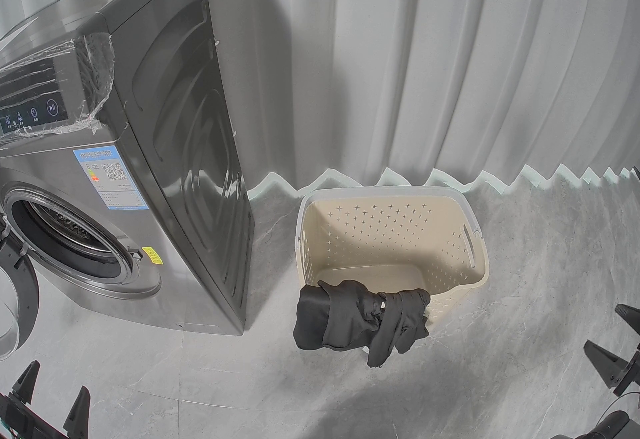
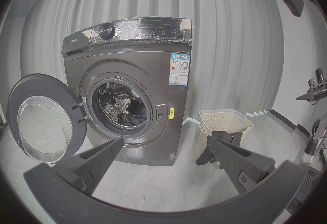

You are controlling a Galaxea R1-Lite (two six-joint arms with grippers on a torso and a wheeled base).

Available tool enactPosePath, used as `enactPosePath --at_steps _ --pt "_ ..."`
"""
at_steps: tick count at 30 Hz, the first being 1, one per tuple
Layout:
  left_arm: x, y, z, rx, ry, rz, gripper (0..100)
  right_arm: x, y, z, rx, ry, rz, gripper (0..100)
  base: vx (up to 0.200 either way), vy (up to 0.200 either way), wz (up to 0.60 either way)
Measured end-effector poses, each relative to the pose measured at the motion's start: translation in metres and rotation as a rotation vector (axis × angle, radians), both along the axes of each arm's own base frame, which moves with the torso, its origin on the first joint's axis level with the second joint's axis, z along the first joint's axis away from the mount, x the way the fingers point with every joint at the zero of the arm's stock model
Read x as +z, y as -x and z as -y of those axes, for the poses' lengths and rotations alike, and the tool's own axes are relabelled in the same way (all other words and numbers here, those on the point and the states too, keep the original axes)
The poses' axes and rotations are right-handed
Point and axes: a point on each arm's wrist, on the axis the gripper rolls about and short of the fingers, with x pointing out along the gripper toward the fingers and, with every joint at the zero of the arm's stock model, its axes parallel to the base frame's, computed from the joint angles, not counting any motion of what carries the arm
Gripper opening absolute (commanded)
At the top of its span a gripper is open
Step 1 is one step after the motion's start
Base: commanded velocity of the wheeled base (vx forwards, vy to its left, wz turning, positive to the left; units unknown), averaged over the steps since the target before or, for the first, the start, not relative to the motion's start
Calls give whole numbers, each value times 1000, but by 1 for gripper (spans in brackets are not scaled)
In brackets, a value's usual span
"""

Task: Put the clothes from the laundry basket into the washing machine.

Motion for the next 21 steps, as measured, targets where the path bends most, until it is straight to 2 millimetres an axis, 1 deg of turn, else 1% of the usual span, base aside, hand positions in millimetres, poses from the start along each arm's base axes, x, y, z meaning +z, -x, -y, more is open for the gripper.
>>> enactPosePath --at_steps 4,10,15,21 --pt "0 0 0 0 0 0 100 -2 -20 -3 58 -7 -132 100 0 0 0" --pt "0 0 0 0 0 0 100 -6 -45 -8 81 -35 -255 100 0 0 0" --pt "0 0 0 0 -1 0 100 -6 -72 -15 99 -57 -287 100 0 0 0" --pt "0 0 0 0 -1 0 100 -11 -105 -32 101 -55 -330 100 0 0 0"
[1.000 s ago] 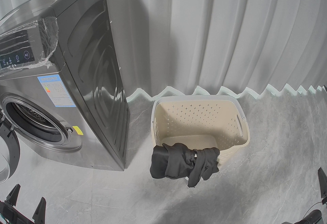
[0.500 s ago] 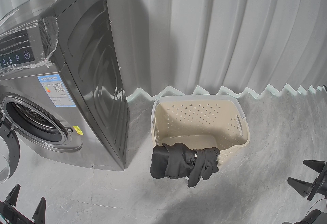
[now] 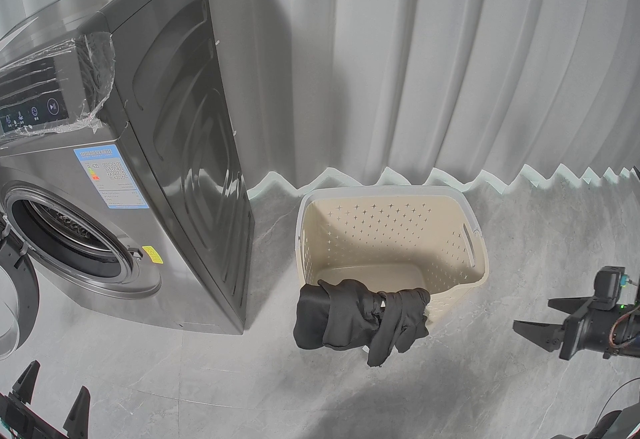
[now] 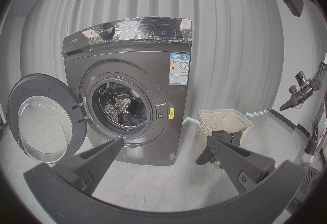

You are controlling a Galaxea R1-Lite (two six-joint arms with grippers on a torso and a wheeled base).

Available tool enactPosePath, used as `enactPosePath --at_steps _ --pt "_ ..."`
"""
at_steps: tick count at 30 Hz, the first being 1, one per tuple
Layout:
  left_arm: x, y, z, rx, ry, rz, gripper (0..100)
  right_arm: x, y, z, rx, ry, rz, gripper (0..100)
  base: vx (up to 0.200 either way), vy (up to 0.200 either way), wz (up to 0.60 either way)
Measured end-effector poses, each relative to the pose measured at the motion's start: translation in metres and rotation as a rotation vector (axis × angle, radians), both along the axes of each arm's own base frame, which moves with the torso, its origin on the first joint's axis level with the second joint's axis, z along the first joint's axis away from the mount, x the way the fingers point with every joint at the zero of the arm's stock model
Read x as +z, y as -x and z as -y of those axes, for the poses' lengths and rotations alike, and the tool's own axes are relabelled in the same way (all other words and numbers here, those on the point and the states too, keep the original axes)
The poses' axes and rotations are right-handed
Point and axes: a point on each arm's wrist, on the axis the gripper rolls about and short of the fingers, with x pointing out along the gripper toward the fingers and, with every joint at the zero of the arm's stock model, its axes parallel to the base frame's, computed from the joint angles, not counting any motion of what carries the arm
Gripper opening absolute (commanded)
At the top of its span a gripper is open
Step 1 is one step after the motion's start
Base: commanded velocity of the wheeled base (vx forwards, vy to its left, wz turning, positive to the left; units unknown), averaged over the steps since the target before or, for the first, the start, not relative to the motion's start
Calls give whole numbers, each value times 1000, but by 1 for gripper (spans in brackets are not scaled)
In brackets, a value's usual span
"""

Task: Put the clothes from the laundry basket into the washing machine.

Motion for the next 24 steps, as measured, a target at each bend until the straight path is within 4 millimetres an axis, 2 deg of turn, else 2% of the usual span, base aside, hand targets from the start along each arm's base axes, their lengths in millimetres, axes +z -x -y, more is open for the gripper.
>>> enactPosePath --at_steps 11,24 --pt "0 0 0 0 0 0 100 -13 -54 -54 22 -11 -114 100 0 0 0" --pt "0 0 0 0 1 0 100 -43 -98 -82 14 42 -229 100 0 0 0"
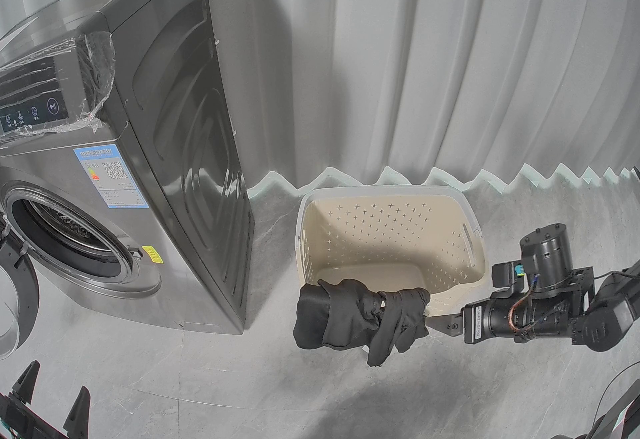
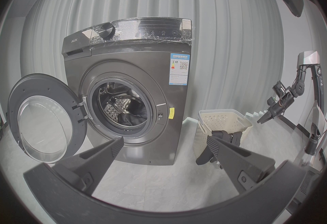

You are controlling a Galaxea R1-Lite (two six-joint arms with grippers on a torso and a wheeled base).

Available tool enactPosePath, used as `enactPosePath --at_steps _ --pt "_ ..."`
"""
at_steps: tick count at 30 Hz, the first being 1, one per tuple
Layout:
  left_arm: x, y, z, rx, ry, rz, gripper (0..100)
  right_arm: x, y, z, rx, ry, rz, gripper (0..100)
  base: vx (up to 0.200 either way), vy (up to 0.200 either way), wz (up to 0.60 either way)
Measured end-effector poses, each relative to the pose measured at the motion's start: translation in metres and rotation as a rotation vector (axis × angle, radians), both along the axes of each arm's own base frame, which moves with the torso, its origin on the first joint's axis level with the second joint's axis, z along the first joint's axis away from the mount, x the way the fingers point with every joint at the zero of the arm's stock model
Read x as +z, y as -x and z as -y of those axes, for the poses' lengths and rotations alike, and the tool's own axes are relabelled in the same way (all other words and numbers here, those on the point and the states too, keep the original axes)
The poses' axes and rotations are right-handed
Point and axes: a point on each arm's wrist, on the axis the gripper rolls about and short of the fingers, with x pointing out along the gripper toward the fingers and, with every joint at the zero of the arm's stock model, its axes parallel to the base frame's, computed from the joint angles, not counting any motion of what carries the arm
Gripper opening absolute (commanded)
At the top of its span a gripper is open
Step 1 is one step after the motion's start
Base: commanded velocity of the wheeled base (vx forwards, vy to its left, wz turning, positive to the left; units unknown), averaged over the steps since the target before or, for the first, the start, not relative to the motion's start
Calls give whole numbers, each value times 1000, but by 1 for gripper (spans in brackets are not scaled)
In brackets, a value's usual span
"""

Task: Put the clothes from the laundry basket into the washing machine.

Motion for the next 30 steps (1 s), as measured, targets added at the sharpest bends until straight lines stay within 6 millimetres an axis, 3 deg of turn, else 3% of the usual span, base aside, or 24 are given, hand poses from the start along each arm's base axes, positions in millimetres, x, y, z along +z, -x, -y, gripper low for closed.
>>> enactPosePath --at_steps 11,25,30 --pt "0 0 0 0 0 0 100 -27 -33 -19 -54 45 -63 100 0 0 0" --pt "0 0 0 0 -2 0 100 -61 -44 -38 -42 78 -148 100 0 0 0" --pt "0 0 0 0 -3 0 100 -66 -51 -42 -42 79 -152 100 -120 0 0"
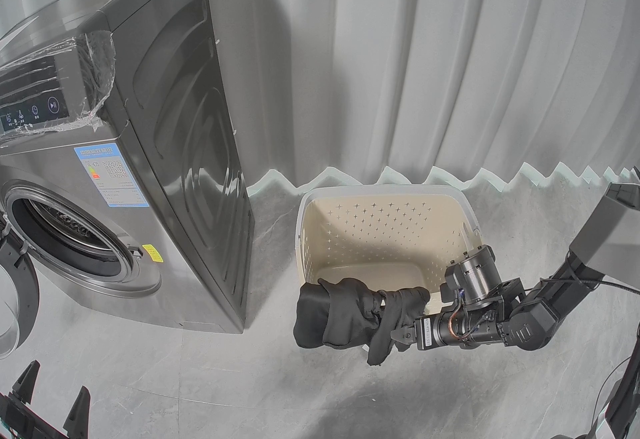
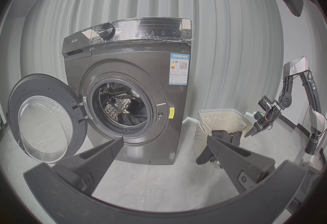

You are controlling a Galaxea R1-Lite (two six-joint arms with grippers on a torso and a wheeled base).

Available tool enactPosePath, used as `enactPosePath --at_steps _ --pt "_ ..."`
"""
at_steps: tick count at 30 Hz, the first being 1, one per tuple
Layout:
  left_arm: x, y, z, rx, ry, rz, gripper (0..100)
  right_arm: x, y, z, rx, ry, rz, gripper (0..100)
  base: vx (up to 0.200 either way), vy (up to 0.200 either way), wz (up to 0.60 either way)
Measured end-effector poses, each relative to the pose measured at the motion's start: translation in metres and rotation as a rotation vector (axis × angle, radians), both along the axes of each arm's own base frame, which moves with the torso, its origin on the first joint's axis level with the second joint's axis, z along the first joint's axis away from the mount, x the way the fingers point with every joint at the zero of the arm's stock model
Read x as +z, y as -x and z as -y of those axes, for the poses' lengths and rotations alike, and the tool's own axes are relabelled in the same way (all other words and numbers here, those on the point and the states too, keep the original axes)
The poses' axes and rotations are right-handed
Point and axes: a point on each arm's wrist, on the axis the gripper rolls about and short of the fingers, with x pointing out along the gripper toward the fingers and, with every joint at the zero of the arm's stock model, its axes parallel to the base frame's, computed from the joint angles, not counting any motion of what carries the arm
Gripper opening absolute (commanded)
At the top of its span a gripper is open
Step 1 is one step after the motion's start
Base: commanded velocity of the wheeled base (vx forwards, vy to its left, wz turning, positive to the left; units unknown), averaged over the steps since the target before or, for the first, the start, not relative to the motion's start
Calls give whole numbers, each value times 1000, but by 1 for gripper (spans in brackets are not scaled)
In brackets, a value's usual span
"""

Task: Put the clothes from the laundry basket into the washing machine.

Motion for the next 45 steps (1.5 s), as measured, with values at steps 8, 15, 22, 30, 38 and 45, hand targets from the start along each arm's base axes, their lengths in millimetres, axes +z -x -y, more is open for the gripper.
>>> enactPosePath --at_steps 8,15,22,30,38,45 --pt "0 0 0 0 1 0 100 -2 -13 -6 -6 -2 18 100 0 0 0" --pt "0 0 0 0 3 0 100 -7 -28 -15 -16 -4 29 100 0 0 0" --pt "0 0 0 1 3 0 100 -17 -46 -21 -56 30 59 100 0 0 0" --pt "0 0 0 2 3 0 100 -26 -70 -17 -120 87 39 100 0 0 0" --pt "0 0 0 2 4 0 100 -27 -94 -18 -151 79 63 100 0 0 0" --pt "0 0 0 2 5 0 100 -31 -105 -22 -152 72 79 100 0 0 0"
